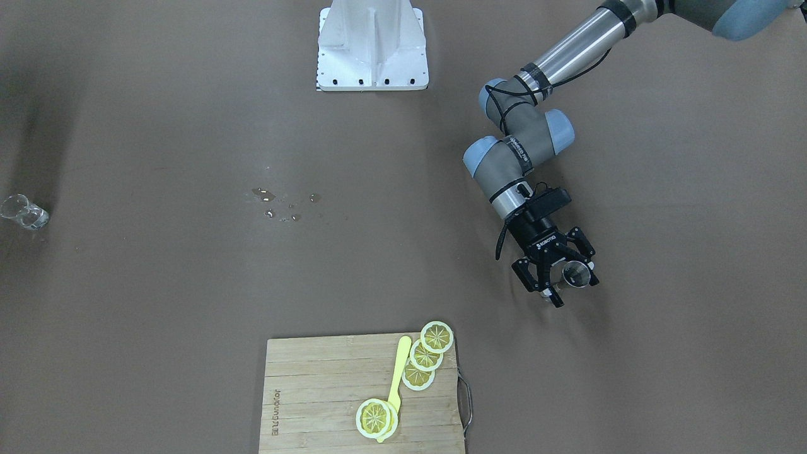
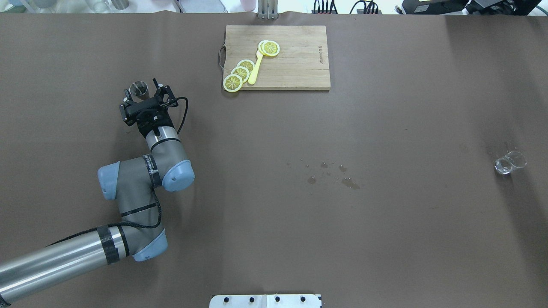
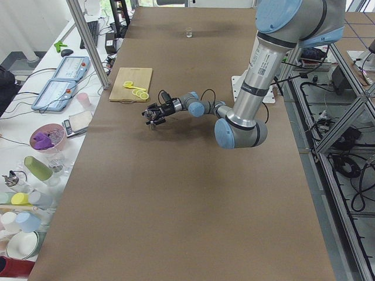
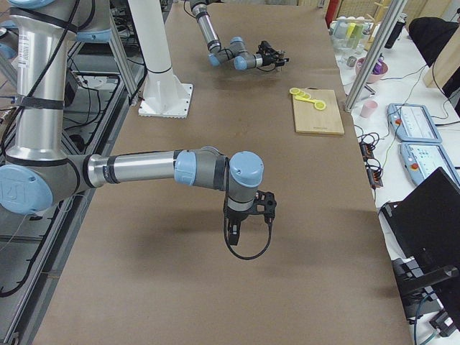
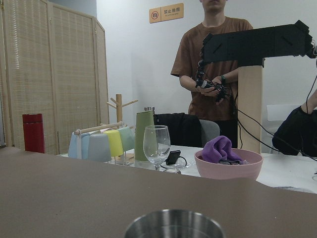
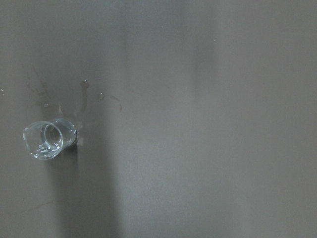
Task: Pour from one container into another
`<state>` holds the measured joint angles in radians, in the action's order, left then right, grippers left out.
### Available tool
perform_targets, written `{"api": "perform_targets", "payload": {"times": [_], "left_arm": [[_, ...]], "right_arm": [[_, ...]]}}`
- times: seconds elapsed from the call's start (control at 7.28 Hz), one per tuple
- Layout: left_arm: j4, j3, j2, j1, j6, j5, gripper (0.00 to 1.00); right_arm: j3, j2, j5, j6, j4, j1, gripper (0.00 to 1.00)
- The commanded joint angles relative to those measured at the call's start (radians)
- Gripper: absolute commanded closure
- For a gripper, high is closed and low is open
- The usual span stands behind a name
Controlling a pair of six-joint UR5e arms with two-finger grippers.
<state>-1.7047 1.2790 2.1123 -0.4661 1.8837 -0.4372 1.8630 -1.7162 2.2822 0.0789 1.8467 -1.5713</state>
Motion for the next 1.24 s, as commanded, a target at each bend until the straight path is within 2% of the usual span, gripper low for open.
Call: {"api": "perform_targets", "payload": {"times": [0.0, 0.41, 0.82, 1.1], "left_arm": [[-0.001, 0.005, 0.0, 0.0, -0.014, 0.0, 0.03], [0.004, 0.039, -0.003, -0.002, -0.021, 0.0, 0.03], [0.005, 0.114, -0.021, 0.004, -0.077, 0.0, 0.03], [0.008, 0.207, -0.075, 0.004, -0.153, -0.002, 0.03]], "right_arm": [[0.007, 0.0, -0.001, 0.004, 0.032, 0.002, 0.0], [0.005, 0.001, -0.001, 0.002, 0.026, 0.002, 0.0], [0.016, 0.004, 0.005, -0.002, 0.014, 0.002, 0.0], [0.019, -0.002, 0.01, -0.004, -0.003, 0.002, 0.0]]}}
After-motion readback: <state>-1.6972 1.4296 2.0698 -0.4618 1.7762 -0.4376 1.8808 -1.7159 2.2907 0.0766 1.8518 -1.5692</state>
